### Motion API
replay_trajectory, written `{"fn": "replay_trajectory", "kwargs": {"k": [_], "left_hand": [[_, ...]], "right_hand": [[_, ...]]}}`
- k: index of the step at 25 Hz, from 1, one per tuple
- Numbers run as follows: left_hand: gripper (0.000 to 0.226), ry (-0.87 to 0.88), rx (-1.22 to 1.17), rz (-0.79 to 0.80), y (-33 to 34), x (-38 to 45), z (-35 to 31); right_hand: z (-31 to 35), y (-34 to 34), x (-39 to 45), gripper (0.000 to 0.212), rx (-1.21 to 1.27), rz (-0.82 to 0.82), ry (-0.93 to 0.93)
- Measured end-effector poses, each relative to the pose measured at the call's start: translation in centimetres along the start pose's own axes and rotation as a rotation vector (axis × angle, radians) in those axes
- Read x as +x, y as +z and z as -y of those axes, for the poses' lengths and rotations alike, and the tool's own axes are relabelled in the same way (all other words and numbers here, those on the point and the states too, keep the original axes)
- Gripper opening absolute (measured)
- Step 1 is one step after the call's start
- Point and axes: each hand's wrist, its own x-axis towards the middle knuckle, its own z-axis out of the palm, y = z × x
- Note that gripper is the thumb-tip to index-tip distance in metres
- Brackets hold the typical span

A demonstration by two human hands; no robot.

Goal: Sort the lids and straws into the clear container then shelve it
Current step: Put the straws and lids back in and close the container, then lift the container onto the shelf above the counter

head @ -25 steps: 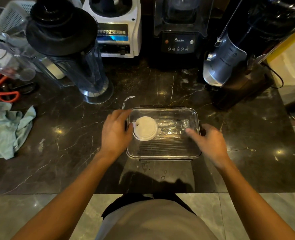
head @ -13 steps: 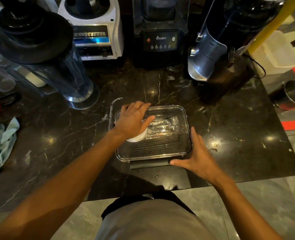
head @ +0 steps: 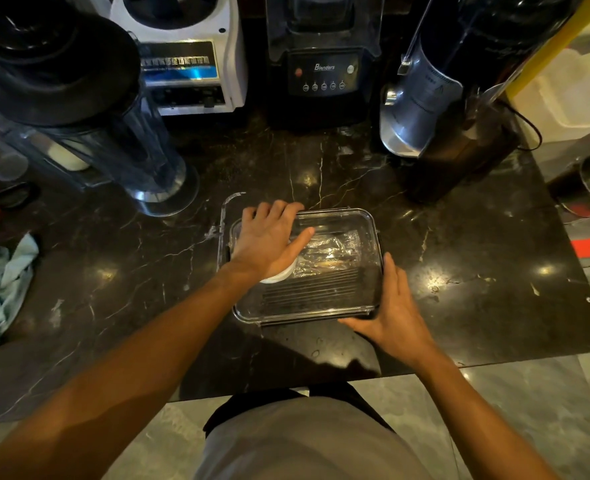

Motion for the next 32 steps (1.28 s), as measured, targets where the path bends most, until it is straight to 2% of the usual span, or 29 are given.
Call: {"fn": "replay_trajectory", "kwargs": {"k": [3, 6, 9, 11, 14, 17, 19, 26, 29, 32], "left_hand": [[0.059, 0.003, -0.088, -0.033, -0.3, -0.2, 0.1], [0.056, 0.001, -0.327, -0.174, -0.8, -1.8, 0.2], [0.068, -0.162, -0.495, -0.247, -0.6, -4.7, 0.8], [0.077, -0.313, -0.664, -0.254, -0.3, -6.8, 1.0], [0.082, -0.471, -0.928, -0.326, 0.8, -9.4, 0.9], [0.084, -0.58, -1.117, -0.345, 1.9, -11.5, 0.8], [0.077, -0.592, -1.166, -0.335, 2.5, -12.6, 0.4], [0.075, -0.621, -1.323, -0.276, 4.6, -14.6, -0.7], [0.067, -0.618, -1.417, -0.298, 4.9, -15.0, -1.4], [0.056, -0.643, -1.461, -0.293, 5.3, -15.3, -1.9]], "right_hand": [[-0.3, 0.2, 0.3, 0.148, 0.018, 0.017, 0.026], [-1.2, -0.1, 0.1, 0.145, 0.267, 0.064, 0.052], [-1.0, 0.1, -0.4, 0.119, 0.578, 0.004, 0.132], [-0.4, 0.4, -0.5, 0.095, 0.706, -0.065, 0.198], [-0.1, 1.2, -0.4, 0.073, 0.853, -0.134, 0.263], [0.3, 1.6, -0.3, 0.053, 0.916, -0.146, 0.257], [0.3, 1.8, -0.2, 0.044, 0.942, -0.161, 0.244], [-0.2, 3.1, -0.2, 0.033, 0.95, -0.239, 0.265], [-0.2, 3.3, 0.0, 0.032, 0.968, -0.253, 0.28], [0.0, 3.5, 0.4, 0.021, 0.977, -0.242, 0.307]]}}
